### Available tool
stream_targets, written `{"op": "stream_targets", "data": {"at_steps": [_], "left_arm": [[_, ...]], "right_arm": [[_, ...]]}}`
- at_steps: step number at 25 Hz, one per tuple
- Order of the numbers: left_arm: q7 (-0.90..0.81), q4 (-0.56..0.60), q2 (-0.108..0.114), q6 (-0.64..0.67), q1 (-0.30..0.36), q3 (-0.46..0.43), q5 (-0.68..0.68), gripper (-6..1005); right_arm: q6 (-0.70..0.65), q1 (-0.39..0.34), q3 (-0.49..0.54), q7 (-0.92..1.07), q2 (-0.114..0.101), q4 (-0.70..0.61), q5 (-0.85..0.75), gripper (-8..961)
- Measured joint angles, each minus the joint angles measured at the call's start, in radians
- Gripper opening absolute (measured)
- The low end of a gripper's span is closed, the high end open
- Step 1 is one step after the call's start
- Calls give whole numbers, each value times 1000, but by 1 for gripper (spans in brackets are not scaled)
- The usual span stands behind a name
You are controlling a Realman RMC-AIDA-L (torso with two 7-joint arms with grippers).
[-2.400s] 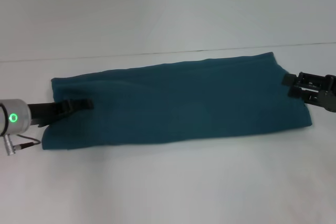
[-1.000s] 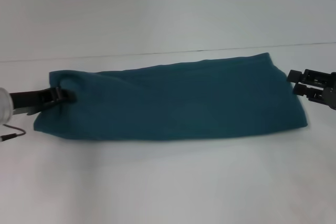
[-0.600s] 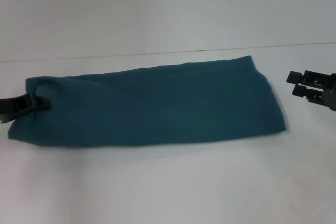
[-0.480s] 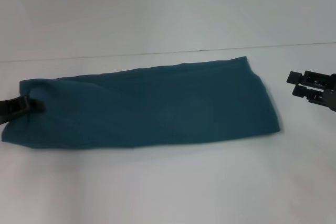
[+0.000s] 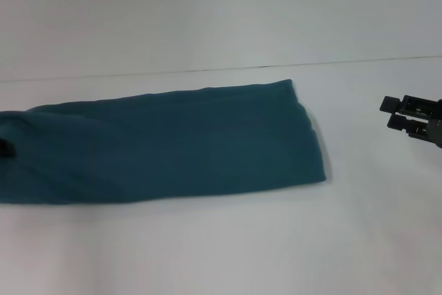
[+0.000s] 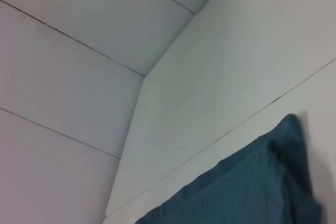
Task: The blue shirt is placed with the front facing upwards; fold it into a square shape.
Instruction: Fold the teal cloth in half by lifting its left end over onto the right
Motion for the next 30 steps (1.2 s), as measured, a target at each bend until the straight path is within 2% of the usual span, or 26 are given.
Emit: {"op": "stream_targets", "data": {"at_steps": [5, 7, 12, 13, 14, 19, 24, 30], "left_arm": [[-4, 39, 0, 5, 4, -3, 19, 143], [-10, 78, -6, 22, 7, 2, 17, 141], [-22, 215, -42, 112, 1, 10, 11, 140], [-48, 291, -57, 165, -5, 27, 11, 140], [-48, 291, -57, 165, -5, 27, 11, 140], [-159, 474, -83, 270, -11, 145, 16, 140], [-258, 598, -83, 343, -43, 287, 25, 141], [-285, 646, -98, 413, -148, 322, 71, 141]], "right_arm": [[0, 1, 0, 0, 0, 0, 0, 650], [0, 1, 0, 0, 0, 0, 0, 650], [0, 2, -1, -2, 0, 0, 0, 650], [0, 2, -1, -3, 0, 0, 0, 650], [1, 2, 0, -3, 0, 0, 0, 651], [0, 4, 0, -5, 0, 0, 0, 651], [0, 7, -2, -8, 1, 0, 0, 651], [0, 7, -1, -9, 3, 0, 0, 651]]}}
